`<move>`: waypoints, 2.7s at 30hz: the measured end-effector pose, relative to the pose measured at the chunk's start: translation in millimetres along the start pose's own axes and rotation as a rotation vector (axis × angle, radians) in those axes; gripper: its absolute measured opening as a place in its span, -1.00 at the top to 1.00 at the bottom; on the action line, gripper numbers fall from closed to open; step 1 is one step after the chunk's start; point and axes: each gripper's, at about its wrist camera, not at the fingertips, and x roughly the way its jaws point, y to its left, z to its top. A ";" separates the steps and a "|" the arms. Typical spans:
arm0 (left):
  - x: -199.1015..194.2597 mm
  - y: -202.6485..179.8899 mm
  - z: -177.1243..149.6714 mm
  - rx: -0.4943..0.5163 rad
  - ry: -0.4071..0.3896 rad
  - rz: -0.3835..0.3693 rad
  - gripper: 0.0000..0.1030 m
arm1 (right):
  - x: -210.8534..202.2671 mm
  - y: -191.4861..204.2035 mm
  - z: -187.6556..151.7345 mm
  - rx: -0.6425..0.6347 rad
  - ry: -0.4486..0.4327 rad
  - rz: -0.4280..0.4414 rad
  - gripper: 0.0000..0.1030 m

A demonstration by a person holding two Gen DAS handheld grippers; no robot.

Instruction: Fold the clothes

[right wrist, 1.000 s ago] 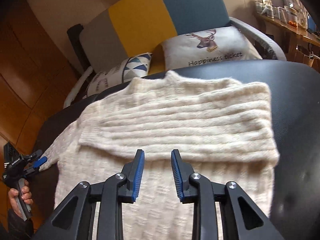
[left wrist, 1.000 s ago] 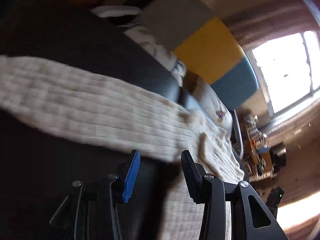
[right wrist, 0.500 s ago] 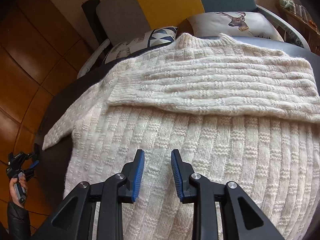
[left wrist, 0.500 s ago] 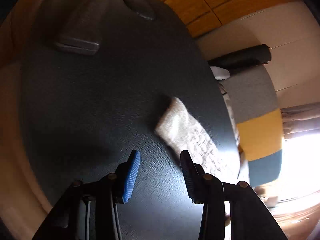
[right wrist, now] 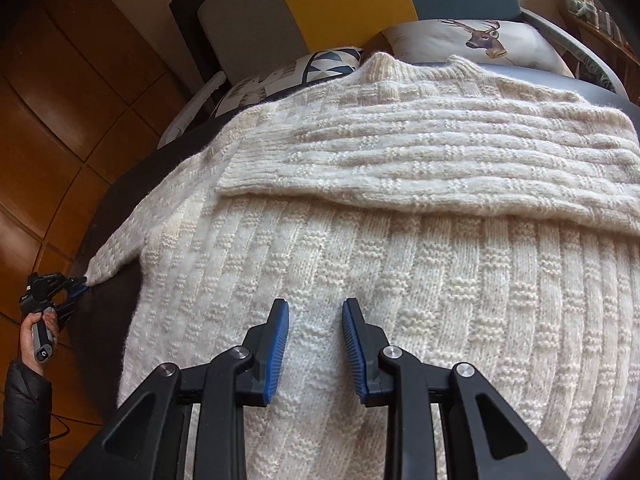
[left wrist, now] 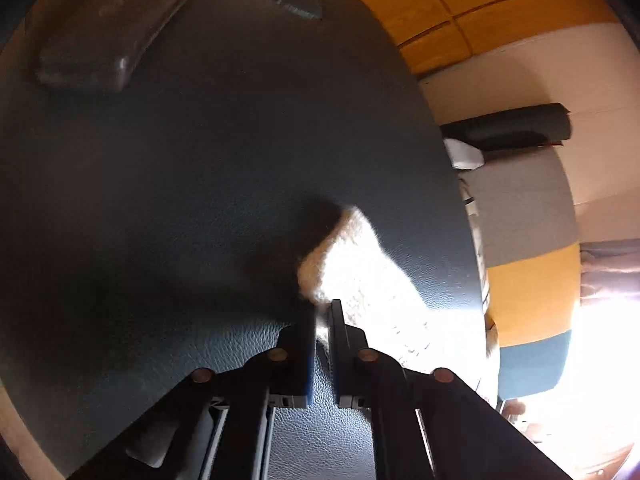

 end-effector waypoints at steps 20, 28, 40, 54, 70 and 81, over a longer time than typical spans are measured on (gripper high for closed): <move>28.7 -256.6 -185.4 0.632 0.119 -0.222 0.90 | 0.0 -9.8 -5.8 -0.025 -0.039 0.059 0.46; 87.2 -293.8 -260.4 0.801 0.273 -0.142 0.89 | -1.5 -9.9 -3.9 -0.036 -0.028 0.060 0.46; 43.2 -241.8 -219.0 0.683 0.324 -0.273 0.22 | 26.3 24.1 61.3 0.321 0.028 0.614 0.46; 27.0 -132.8 -154.0 0.462 0.310 -0.278 0.22 | 145.2 68.3 84.3 0.652 0.120 0.466 0.45; 29.1 -106.6 -160.4 0.338 0.373 -0.352 0.15 | 142.9 107.5 97.7 0.531 0.027 0.396 0.87; 49.3 -132.7 -191.8 0.076 0.394 -0.552 0.15 | 32.5 145.0 172.6 0.194 -0.159 0.344 0.87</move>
